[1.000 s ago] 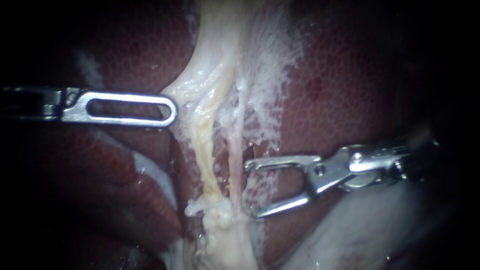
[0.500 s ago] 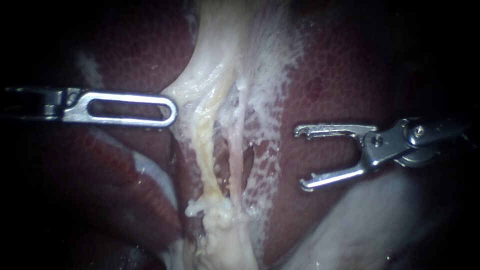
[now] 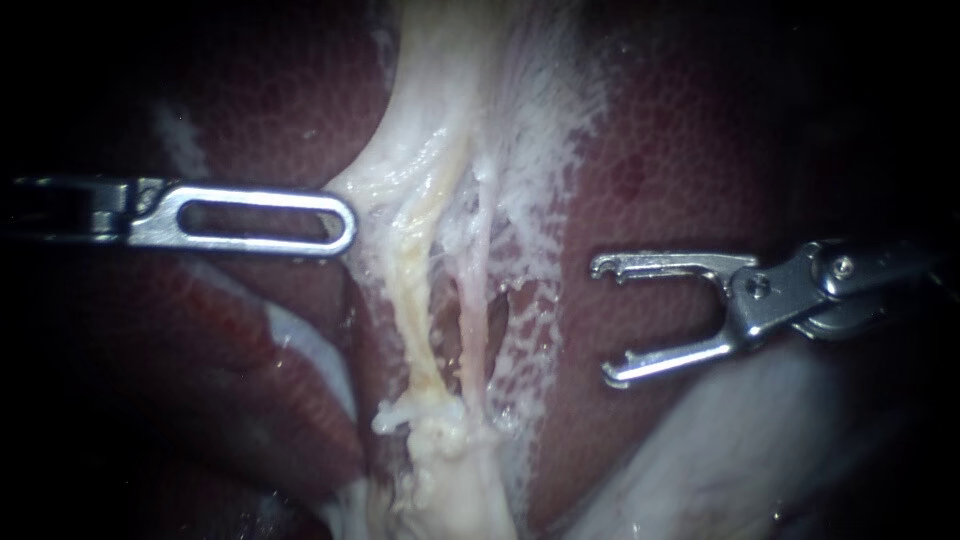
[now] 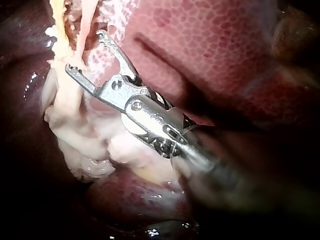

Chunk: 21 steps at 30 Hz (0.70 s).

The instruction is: Going back first clip left tube

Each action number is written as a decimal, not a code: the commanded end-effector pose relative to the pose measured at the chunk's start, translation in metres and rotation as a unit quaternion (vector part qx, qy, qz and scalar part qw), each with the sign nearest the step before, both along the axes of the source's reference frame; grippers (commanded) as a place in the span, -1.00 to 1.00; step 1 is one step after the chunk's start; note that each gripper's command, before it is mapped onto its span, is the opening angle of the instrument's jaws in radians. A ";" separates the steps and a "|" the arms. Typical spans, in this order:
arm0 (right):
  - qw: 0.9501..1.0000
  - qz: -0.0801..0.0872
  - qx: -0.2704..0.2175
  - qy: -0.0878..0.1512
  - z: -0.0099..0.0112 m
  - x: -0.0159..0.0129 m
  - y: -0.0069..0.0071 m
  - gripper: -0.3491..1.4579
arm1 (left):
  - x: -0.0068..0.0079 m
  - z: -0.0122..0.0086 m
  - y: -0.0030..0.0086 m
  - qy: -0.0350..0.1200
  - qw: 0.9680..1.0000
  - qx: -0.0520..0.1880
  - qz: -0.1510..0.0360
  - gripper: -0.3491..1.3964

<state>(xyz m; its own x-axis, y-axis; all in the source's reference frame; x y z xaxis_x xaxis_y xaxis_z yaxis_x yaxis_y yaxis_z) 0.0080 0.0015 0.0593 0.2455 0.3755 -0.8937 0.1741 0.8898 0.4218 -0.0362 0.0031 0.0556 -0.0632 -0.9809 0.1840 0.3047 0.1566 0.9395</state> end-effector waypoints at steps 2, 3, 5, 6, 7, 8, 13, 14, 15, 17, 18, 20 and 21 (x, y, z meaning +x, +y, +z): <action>1.000 0.000 0.000 0.000 -0.0001 0.0000 0.0001 0.05 | 0.0000 0.0001 0.0000 0.000 1.000 0.000 0.000 -1.00; 1.000 0.000 0.000 0.000 -0.0001 -0.0001 0.0001 0.05 | -0.0001 0.0001 0.0000 0.000 1.000 0.000 0.000 -1.00; 1.000 0.000 0.000 -0.001 -0.0001 -0.0001 0.0001 0.05 | -0.0002 0.0003 -0.0001 0.001 1.000 -0.001 -0.001 -1.00; 1.000 0.000 0.000 -0.001 0.0000 -0.0001 0.0002 0.05 | -0.0003 0.0005 -0.0002 0.001 1.000 0.001 -0.002 -1.00; 1.000 0.000 0.000 -0.001 0.0000 -0.0001 0.0002 0.05 | -0.0005 0.0007 -0.0003 0.001 1.000 0.001 -0.002 -1.00; 1.000 0.000 0.000 -0.001 0.0000 -0.0001 0.0002 0.05 | -0.0006 0.0010 -0.0004 0.002 1.000 0.000 -0.002 -1.00; 1.000 0.000 0.000 -0.001 0.0000 -0.0001 0.0002 0.05 | -0.0017 0.0041 -0.0015 0.002 1.000 0.003 -0.005 -1.00; 1.000 0.000 0.000 -0.001 0.0000 -0.0001 0.0002 0.05 | -0.0019 0.0047 -0.0018 0.001 1.000 0.005 -0.005 -1.00; 1.000 0.000 0.000 -0.001 0.0000 -0.0001 0.0002 0.05 | -0.0022 0.0055 -0.0021 0.001 1.000 0.006 -0.005 -1.00; 1.000 0.000 0.000 -0.001 0.0000 -0.0001 0.0002 0.05 | -0.0027 0.0065 -0.0025 0.000 1.000 0.009 -0.005 -1.00; 1.000 0.000 0.000 -0.001 0.0000 -0.0001 0.0002 0.05 | -0.0031 0.0070 -0.0028 0.000 1.000 0.010 -0.005 -1.00; 1.000 0.000 0.000 -0.001 0.0000 -0.0001 0.0002 0.05 | -0.0034 0.0076 -0.0031 -0.001 1.000 0.012 -0.004 -1.00; 1.000 0.000 0.000 -0.001 0.0000 -0.0001 0.0002 0.05 | -0.0036 0.0078 -0.0032 -0.002 1.000 0.011 -0.003 -1.00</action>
